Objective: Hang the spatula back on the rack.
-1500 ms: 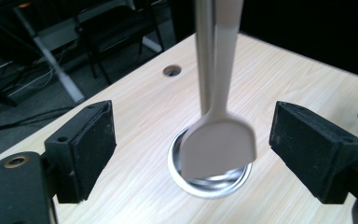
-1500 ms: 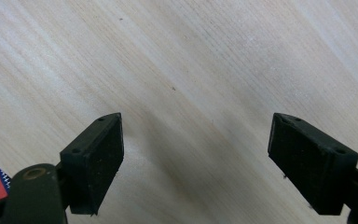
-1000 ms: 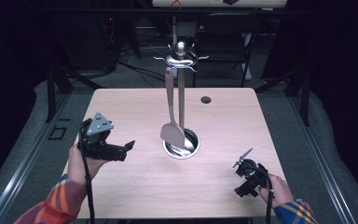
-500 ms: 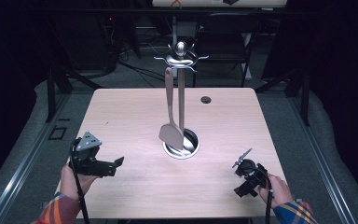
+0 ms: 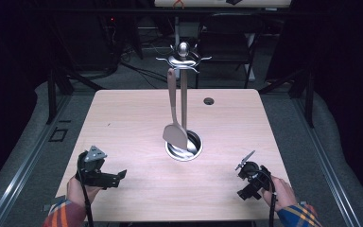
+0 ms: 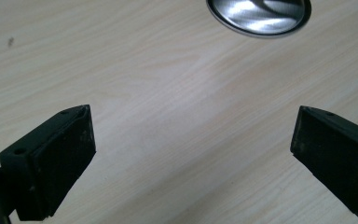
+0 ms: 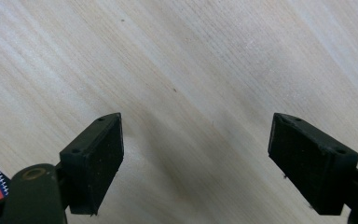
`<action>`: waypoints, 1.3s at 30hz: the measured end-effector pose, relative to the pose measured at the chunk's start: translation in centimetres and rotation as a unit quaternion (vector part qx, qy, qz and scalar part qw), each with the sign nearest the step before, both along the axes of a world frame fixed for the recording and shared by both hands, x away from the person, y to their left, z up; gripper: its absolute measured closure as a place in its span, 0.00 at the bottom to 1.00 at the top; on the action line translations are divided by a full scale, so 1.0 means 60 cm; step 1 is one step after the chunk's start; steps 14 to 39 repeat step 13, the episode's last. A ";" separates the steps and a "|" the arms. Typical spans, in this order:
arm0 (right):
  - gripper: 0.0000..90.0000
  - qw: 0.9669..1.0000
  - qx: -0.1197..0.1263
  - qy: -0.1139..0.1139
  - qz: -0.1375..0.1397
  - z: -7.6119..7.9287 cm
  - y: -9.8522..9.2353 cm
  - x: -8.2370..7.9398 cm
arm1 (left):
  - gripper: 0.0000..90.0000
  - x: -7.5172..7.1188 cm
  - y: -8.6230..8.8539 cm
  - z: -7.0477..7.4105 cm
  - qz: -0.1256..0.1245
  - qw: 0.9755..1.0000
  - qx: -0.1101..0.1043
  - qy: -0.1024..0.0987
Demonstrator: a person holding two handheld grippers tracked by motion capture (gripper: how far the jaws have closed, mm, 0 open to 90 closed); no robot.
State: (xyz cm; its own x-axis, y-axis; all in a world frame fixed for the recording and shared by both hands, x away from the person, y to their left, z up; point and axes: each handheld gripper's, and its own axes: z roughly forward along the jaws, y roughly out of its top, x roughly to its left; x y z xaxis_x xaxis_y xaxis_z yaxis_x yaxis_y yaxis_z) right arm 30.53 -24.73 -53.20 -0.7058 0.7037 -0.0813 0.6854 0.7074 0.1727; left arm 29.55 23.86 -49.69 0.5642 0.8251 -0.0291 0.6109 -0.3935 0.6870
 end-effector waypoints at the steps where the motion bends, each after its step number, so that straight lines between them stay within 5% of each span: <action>1: 0.20 1.000 0.000 0.000 0.001 0.000 0.000 0.000 | 0.00 0.001 0.000 -0.002 -0.005 1.000 -0.004 0.003; 39: 0.20 1.000 0.006 -0.008 -0.001 -0.001 -0.001 -0.003 | 0.00 0.008 -0.002 -0.010 -0.021 1.000 -0.005 0.010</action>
